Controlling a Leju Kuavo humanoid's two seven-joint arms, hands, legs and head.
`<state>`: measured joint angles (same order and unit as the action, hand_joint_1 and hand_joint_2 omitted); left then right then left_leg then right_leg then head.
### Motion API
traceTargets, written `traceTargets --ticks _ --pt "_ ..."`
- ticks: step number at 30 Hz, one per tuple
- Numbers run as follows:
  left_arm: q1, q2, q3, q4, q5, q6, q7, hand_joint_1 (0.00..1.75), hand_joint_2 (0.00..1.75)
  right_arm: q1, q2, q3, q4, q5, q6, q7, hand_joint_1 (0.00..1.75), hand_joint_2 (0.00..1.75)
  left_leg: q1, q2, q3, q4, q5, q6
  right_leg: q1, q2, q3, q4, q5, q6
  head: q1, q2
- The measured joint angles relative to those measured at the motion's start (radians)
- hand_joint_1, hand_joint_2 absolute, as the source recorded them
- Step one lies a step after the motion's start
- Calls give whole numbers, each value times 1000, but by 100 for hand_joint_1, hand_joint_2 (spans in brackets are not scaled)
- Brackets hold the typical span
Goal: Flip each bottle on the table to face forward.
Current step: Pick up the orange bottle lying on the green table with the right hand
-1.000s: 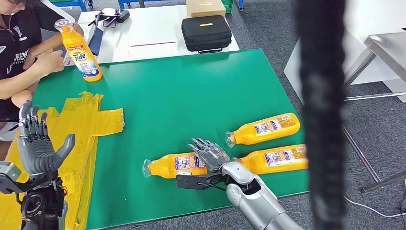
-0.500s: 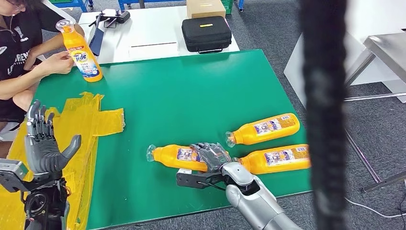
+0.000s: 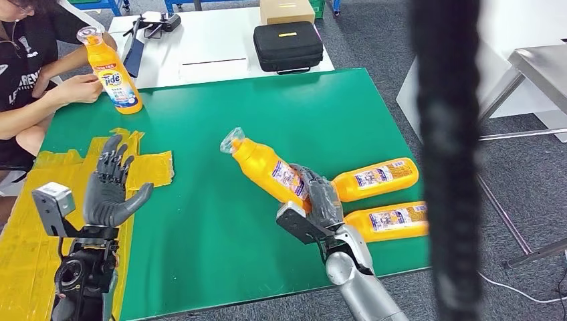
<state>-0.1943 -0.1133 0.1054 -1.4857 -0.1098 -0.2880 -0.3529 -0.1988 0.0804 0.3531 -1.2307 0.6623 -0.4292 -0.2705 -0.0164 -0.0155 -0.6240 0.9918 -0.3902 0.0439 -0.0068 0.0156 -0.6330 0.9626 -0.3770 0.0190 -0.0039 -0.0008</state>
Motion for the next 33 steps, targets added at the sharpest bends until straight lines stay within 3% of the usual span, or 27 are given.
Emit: traceTargets --ticks 8,15,19,33 --pt "-29 1 -204 -4 -27 13 30 0 175 -15 17 -34 -19 -122 -60 -101 175 175 0 0 0 0 0 0 0 0 0 0 0 0 0 0" --pt "-30 6 -312 -3 17 -7 36 0 175 -17 37 -33 -19 -142 -90 -153 175 175 0 0 -1 0 0 0 0 0 0 0 0 0 0 0" --pt "-39 8 -348 7 82 -13 57 0 175 -25 46 -18 -18 -171 -76 -208 165 175 0 0 -1 0 0 0 0 0 0 0 0 0 0 0" --pt "-74 24 -377 39 176 -9 94 0 175 -45 50 51 -19 -227 0 -309 175 175 0 0 -1 0 0 0 0 0 0 0 0 0 0 0"
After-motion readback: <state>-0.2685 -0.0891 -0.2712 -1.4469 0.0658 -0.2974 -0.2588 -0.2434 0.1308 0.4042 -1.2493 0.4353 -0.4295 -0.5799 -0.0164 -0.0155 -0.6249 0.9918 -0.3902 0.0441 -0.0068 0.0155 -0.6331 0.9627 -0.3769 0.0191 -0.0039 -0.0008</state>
